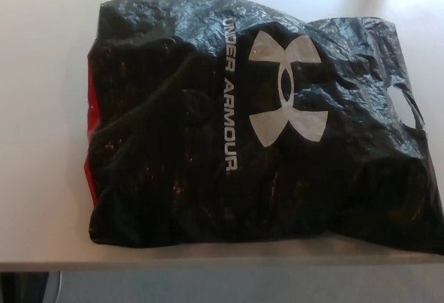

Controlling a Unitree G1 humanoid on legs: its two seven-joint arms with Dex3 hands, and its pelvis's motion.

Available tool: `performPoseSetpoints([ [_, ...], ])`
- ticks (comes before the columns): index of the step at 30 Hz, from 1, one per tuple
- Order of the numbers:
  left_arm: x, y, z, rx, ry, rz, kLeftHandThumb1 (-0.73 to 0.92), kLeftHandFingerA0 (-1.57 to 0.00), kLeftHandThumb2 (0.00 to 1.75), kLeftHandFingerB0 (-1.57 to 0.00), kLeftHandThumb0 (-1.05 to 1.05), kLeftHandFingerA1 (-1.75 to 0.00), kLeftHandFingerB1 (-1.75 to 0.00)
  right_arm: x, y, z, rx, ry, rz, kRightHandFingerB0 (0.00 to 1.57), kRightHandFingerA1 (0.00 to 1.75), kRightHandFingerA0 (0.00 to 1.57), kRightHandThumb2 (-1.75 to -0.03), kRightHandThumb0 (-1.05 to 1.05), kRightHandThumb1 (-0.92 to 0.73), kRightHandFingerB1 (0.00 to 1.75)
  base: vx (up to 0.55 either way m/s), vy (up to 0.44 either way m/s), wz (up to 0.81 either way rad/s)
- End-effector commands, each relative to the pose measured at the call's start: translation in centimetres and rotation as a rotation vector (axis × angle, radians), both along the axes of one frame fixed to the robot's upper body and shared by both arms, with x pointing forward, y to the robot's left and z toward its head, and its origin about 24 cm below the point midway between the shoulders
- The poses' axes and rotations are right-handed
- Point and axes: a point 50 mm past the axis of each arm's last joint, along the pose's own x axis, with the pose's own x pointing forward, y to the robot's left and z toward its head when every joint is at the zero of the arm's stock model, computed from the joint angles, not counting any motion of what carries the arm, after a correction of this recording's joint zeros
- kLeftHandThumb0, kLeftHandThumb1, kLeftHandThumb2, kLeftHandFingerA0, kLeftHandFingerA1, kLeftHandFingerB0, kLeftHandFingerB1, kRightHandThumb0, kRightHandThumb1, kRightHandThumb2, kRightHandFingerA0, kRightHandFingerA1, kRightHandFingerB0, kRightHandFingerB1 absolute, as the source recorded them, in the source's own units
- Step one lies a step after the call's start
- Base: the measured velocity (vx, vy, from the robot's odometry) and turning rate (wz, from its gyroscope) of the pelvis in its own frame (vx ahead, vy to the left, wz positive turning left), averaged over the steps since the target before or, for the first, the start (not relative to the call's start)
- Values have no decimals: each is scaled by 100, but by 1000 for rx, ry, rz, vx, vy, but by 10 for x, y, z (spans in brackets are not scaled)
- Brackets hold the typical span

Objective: A plastic bag is kept in the middle of the desk and the robot uses both its hands to grab the bag from the left and right and brings its hands close together to compress the bag

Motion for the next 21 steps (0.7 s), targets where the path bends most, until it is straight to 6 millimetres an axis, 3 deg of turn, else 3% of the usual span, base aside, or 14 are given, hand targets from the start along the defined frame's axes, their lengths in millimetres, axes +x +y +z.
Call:
performPoseSetpoints([
  [1, 19, 23, 32, -63, -86, 45, 51, -7, 111, 0, -37, -53, -49, 25, -18, 24, 92, -27, -43, 0, 16, 0, -102, -84, -64, 12, 0, 0, 0],
  [4, 37, 36, 45, -69, -82, 75, 49, -6, 110, 0, -37, -52, -49, 43, -28, 34, 108, -6, -65, 8, 17, 9, -99, -87, -64, 11, 0, 0, 0],
  [5, 42, 40, 49, -65, -76, 86, 50, -5, 111, 0, -37, -52, -49, 50, -31, 36, 87, 19, -98, 9, 24, 9, -102, -90, -65, 14, 0, 0, 0],
  [6, 50, 44, 54, -47, -56, 104, 50, -6, 111, 0, -37, -53, -49, 58, -36, 37, 47, 64, -132, 2, 44, 3, -104, -82, -62, 26, 0, 0, 0],
  [7, 54, 46, 55, -36, -43, 112, 50, -7, 111, 0, -37, -53, -49, 63, -38, 38, 35, 76, -138, 0, 50, 11, -104, -82, -62, 31, 0, 0, 0],
  [8, 64, 52, 58, -16, -7, 127, 50, -7, 111, 0, -36, -53, -48, 75, -42, 39, 27, 110, -134, 0, 50, 0, -101, -39, -37, 49, 0, 0, 0],
  [9, 70, 56, 58, -14, 6, 131, 92, -19, 71, -21, -80, -44, -33, 81, -44, 39, 19, 128, -138, 0, 50, 1, -102, -39, -39, 50, 0, 0, 0],
  [10, 74, 58, 57, -14, 10, 133, 92, -19, 71, -21, -80, -44, -33, 85, -45, 39, 6, 139, -147, 0, 50, 1, -102, -39, -39, 50, 0, 0, 0],
  [11, 82, 64, 55, -28, 30, 149, 92, -21, 70, -24, -83, -43, -32, 93, -45, 39, -1, 169, -154, 4, 48, 11, -102, -85, -65, 35, 0, 0, 0],
  [17, 120, 70, 45, -98, 182, 155, 92, -25, 68, -23, -84, -42, -31, 134, -44, 35, 71, 312, -117, 0, 52, 18, -99, -80, -61, 33, 0, 0, 0],
  [18, 127, 69, 43, -106, 194, 153, 92, -26, 68, -23, -83, -45, -32, 142, -44, 34, 78, 319, -125, 8, 39, 20, -63, -80, -77, 28, 0, 0, 0],
  [19, 134, 67, 41, -113, 206, 151, 92, -26, 68, -23, -83, -45, -32, 150, -44, 32, 91, 325, -127, 8, 39, 20, -63, -80, -77, 28, 0, 0, 0],
  [20, 137, 67, 40, -120, 210, 144, 92, -24, 69, -21, -82, -46, -31, 152, -44, 31, 97, 327, -126, 5, 49, 16, -96, -84, -61, 35, 0, 0, 0],
  [21, 140, 67, 38, -131, 216, 133, 92, -24, 69, -21, -82, -46, -31, 156, -44, 30, 105, 331, -125, 5, 49, 16, -96, -84, -61, 35, 0, 0, 0],
])
